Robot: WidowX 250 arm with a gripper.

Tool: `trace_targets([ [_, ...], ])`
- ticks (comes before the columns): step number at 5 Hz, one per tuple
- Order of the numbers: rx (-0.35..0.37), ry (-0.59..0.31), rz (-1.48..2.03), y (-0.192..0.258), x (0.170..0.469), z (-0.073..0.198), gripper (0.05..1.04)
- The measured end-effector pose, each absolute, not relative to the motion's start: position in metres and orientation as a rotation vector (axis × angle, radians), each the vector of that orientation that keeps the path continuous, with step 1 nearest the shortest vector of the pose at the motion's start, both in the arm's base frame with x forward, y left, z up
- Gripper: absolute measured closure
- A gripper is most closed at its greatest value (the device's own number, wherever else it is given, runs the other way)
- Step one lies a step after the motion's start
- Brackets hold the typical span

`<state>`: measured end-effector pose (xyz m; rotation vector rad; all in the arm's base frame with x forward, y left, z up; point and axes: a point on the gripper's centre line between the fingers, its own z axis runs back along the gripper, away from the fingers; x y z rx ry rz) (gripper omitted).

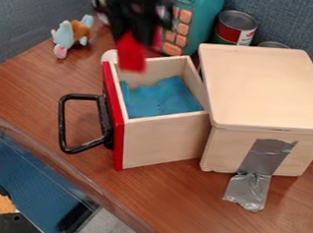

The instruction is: Take red object places on left side the table

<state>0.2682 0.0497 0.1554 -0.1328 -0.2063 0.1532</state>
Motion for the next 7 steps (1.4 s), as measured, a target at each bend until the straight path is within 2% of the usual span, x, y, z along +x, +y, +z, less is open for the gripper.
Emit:
trace_targets([
  [1,-0.135,-0.231,0.221,0.093,0.253,0.178,0.784],
  [2,-0.087,-0.23,0.261,0.129,0.236,0.177,0.784],
  [3,-0.063,-0.176,0.325,0.171,0.228,0.145,0.784],
  [6,0.049,-0.122,0.351,0.223,0.233,0.072,0.784],
  [7,0.134,-0.092,0.346,0.231,0.223,0.039,0.784],
])
